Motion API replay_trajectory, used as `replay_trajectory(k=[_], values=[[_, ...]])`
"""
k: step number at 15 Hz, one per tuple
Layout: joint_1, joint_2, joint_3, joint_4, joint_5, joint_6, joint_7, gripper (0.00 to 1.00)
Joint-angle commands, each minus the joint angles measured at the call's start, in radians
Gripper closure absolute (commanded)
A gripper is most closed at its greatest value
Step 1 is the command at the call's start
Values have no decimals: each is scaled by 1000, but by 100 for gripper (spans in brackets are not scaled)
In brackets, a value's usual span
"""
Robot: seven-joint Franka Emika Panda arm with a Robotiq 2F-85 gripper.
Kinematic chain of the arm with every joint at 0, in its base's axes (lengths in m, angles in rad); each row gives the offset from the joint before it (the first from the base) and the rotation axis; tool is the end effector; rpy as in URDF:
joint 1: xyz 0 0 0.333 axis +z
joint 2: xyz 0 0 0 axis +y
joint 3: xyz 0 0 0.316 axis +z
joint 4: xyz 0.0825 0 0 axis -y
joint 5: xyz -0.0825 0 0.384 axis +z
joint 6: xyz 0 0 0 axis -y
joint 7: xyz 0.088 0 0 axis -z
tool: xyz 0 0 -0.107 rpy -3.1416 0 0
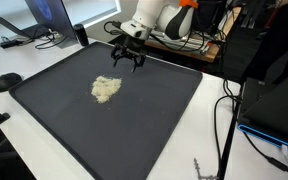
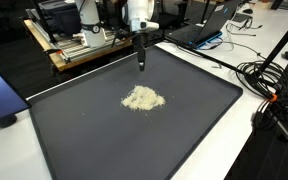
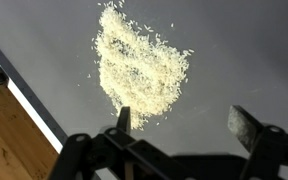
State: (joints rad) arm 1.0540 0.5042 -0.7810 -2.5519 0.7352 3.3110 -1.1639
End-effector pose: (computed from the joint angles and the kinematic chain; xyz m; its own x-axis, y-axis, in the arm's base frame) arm 0.4654 0.0346 0.2016 0.6597 0.7447 0.1013 0.5974 -0.6014 0.5304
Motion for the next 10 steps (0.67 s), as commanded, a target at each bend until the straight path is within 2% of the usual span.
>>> replay_trajectory(k=[1, 5, 10], values=[[197, 145, -136, 44, 59, -70, 44, 0], [368, 285, -259, 77, 51, -181, 128, 0], [485, 444, -372, 132, 18, -391, 285, 0]])
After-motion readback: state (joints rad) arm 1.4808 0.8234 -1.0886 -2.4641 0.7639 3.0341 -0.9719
